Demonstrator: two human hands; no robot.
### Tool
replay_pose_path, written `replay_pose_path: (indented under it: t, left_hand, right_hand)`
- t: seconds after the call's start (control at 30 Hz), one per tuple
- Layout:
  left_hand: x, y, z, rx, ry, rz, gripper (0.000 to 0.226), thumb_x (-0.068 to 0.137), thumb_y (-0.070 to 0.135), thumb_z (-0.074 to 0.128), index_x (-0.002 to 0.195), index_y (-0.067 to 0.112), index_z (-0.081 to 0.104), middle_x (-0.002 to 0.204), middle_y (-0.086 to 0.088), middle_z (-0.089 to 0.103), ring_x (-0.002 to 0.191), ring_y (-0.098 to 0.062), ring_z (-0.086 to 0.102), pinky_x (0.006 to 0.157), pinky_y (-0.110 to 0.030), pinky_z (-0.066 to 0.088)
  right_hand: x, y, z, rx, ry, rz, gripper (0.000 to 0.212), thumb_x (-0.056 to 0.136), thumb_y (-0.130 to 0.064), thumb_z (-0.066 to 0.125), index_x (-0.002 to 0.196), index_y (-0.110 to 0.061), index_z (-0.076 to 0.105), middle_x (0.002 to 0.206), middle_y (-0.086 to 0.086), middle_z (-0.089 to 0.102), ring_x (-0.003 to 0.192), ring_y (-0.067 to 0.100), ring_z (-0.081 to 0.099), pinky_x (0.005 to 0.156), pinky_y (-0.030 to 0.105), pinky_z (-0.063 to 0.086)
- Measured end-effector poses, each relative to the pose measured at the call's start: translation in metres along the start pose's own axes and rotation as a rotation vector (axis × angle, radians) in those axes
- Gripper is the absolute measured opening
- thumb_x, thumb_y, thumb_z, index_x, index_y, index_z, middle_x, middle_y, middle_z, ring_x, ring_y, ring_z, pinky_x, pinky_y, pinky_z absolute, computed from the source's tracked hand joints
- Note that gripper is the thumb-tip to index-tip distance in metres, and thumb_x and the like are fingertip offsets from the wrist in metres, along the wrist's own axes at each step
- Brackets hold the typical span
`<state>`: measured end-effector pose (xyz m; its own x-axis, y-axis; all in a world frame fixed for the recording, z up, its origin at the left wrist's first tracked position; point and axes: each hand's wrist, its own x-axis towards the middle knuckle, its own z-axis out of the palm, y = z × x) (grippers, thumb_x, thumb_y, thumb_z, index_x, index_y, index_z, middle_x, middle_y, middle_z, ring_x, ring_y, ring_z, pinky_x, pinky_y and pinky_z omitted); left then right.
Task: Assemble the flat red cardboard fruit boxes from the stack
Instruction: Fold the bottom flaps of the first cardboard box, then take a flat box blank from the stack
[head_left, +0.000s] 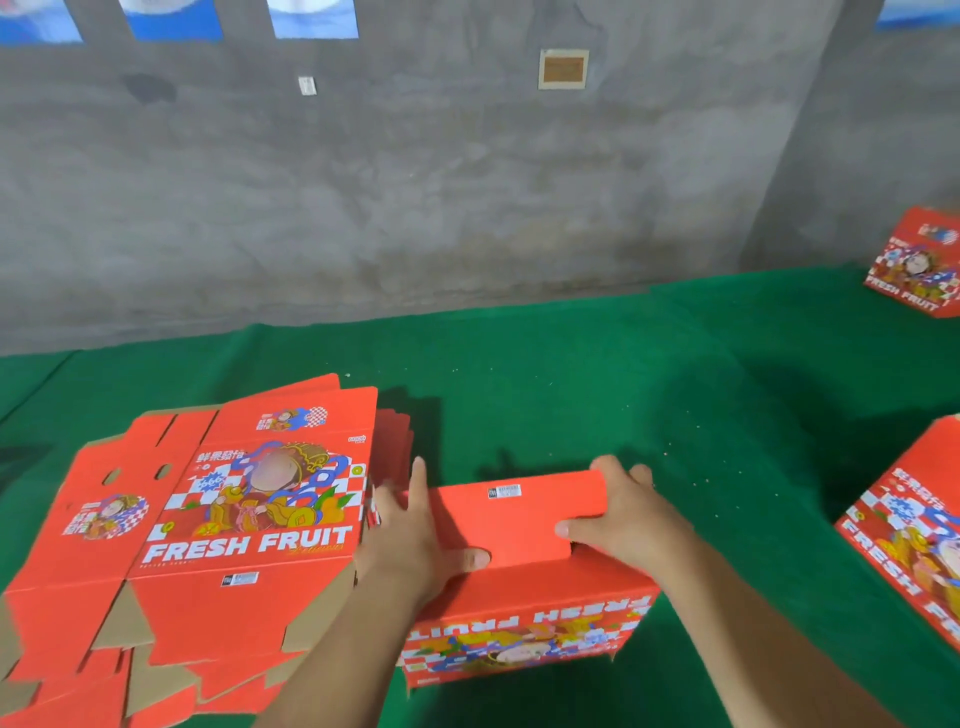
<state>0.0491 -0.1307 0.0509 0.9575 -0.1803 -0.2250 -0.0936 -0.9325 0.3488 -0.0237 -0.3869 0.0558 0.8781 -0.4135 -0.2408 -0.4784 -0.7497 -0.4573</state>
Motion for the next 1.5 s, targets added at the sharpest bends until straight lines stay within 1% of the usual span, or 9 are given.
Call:
replay_pose_path:
  t: [0.2, 0.33, 0.5, 0.77, 0.87, 1.0, 1.17, 1.37, 1.5]
  left_hand:
    - [0.001, -0.01, -0.005, -0.778, 0.124, -0.022, 0.11, 0.071, 0.068, 0.08, 0.16, 0.024, 0.031, 0.156, -0.011, 0.041, 0.142, -0.026, 0.045, 0.121, -0.042, 0.035]
    - [-0.005, -0.008, -0.015, -1.46, 0.043, -0.343, 0.054, 0.086, 0.062, 0.072, 0.115, 0.017, 0.074, 0.118, -0.009, 0.074, 0.106, -0.028, 0.07, 0.103, -0.052, 0.053]
    - [-0.019, 0.001, -0.018, -1.384, -0.345, -0.312, 0.032, 0.092, 0.045, 0.069, 0.109, 0.018, 0.071, 0.093, -0.008, 0.077, 0.07, -0.024, 0.074, 0.057, -0.03, 0.057]
    - [-0.023, -0.009, 0.017, -1.24, 0.039, -0.004, 0.058, 0.086, -0.021, 0.057, 0.131, 0.014, 0.05, 0.121, -0.014, 0.072, 0.113, -0.036, 0.069, 0.096, -0.058, 0.056]
    - [-0.015, -0.014, 0.018, -1.169, 0.152, -0.072, 0.053, 0.079, -0.008, 0.06, 0.119, 0.024, 0.048, 0.112, -0.022, 0.07, 0.099, -0.033, 0.07, 0.091, -0.056, 0.057]
    - [-0.01, -0.021, 0.017, -1.143, 0.056, 0.038, 0.059, 0.069, 0.01, 0.063, 0.119, 0.041, 0.058, 0.11, 0.002, 0.077, 0.108, -0.022, 0.072, 0.09, -0.041, 0.057]
    - [0.004, -0.012, 0.015, -0.752, -0.003, -0.172, 0.066, 0.083, 0.023, 0.068, 0.142, 0.034, 0.042, 0.127, -0.006, 0.061, 0.121, -0.033, 0.059, 0.106, -0.051, 0.048]
    - [0.024, -0.002, 0.023, -1.031, -0.041, 0.027, 0.093, 0.095, 0.005, 0.069, 0.165, 0.021, 0.01, 0.153, -0.001, 0.051, 0.135, -0.018, 0.053, 0.114, -0.043, 0.045]
    - [0.051, -0.004, 0.018, -0.989, 0.01, -0.009, 0.077, 0.1, 0.009, 0.059, 0.164, 0.03, 0.021, 0.162, -0.005, 0.037, 0.137, -0.016, 0.046, 0.072, -0.008, 0.043]
  right_hand:
    - [-0.011, 0.0, 0.004, 0.195, 0.051, -0.013, 0.083, 0.081, -0.079, 0.06, 0.148, -0.041, 0.027, 0.135, 0.003, 0.032, 0.118, 0.032, 0.061, 0.094, 0.039, 0.045]
    - [-0.014, 0.009, -0.014, 0.417, 0.243, -0.007, 0.062, 0.078, -0.09, 0.037, 0.097, -0.033, 0.052, 0.113, 0.005, 0.05, 0.095, 0.024, 0.059, 0.088, 0.042, 0.046]
    - [-0.022, 0.004, -0.008, 0.637, 0.503, -0.137, 0.034, 0.089, -0.048, 0.074, 0.101, -0.023, 0.053, 0.109, 0.0, 0.047, 0.09, -0.011, 0.05, 0.079, 0.027, 0.036]
    - [-0.025, 0.042, 0.005, 0.784, 0.266, -0.103, 0.071, 0.09, -0.011, 0.08, 0.149, -0.032, 0.047, 0.11, 0.002, 0.075, 0.088, 0.01, 0.075, 0.068, 0.017, 0.053]
    - [-0.023, 0.049, 0.012, 0.693, 0.121, -0.151, 0.036, 0.088, -0.018, 0.083, 0.115, -0.038, 0.071, 0.11, 0.009, 0.076, 0.095, 0.013, 0.075, 0.079, 0.022, 0.058]
    - [-0.023, 0.058, 0.016, 0.723, 0.031, -0.177, 0.08, 0.08, -0.015, 0.09, 0.145, -0.019, 0.045, 0.126, -0.003, 0.069, 0.116, 0.012, 0.069, 0.094, 0.026, 0.054]
    - [-0.028, 0.048, 0.039, 0.75, -0.082, -0.149, 0.063, 0.087, -0.014, 0.083, 0.141, -0.026, 0.052, 0.126, -0.005, 0.073, 0.111, 0.01, 0.072, 0.098, 0.038, 0.057]
    - [-0.018, 0.022, 0.06, 0.977, 0.155, -0.138, 0.083, 0.087, 0.001, 0.078, 0.155, -0.021, 0.035, 0.141, 0.0, 0.065, 0.128, 0.018, 0.063, 0.11, 0.039, 0.05]
    - [0.053, -0.047, 0.039, 0.896, 0.32, -0.086, 0.115, 0.088, -0.009, 0.081, 0.166, -0.018, -0.004, 0.17, 0.011, 0.022, 0.155, 0.026, 0.03, 0.127, 0.048, 0.023]
